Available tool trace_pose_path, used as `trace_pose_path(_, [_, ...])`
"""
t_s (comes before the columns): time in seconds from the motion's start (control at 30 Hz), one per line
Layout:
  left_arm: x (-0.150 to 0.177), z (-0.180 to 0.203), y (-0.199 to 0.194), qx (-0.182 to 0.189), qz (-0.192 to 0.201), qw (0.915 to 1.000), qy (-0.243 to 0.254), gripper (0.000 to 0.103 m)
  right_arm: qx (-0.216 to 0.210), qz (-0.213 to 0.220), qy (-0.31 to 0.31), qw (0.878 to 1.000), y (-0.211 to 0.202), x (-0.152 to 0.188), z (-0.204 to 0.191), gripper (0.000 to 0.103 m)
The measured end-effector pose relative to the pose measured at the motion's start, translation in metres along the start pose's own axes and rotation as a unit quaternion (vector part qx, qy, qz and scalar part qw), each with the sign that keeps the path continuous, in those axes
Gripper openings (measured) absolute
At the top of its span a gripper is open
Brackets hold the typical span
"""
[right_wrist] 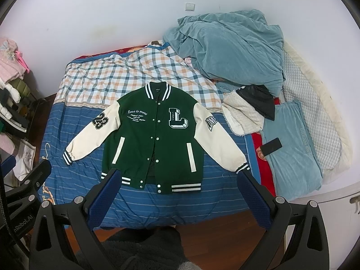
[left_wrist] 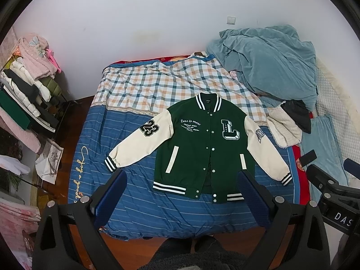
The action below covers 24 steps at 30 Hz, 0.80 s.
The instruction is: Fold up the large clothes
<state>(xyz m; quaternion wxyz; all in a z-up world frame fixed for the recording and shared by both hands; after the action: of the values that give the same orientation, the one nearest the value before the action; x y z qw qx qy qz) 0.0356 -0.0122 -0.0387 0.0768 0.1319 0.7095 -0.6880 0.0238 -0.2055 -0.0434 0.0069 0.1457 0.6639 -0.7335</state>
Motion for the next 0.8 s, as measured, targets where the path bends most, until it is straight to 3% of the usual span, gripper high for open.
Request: trace_pose_path(0.8, [-0.002,0.004,-0.004,0.002,0.004,1.0,-0.001,0.1,0.001,0.001,-0.002,1.0,-0.007,-0.008,-0.002,0.103])
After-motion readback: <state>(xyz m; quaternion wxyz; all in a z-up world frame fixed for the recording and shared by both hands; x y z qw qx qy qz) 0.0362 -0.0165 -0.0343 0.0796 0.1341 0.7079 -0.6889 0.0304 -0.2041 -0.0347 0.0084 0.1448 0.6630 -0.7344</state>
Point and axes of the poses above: each gripper's, at about its wrist camera, not at the fingertips, and y roughly the way its jaws point, z to its right, x to its underside, the point moved 6 cm from there along y, roughly the way its jaws point, and after that the axes turned 13 degrees about -z, right-handed, at the moved point
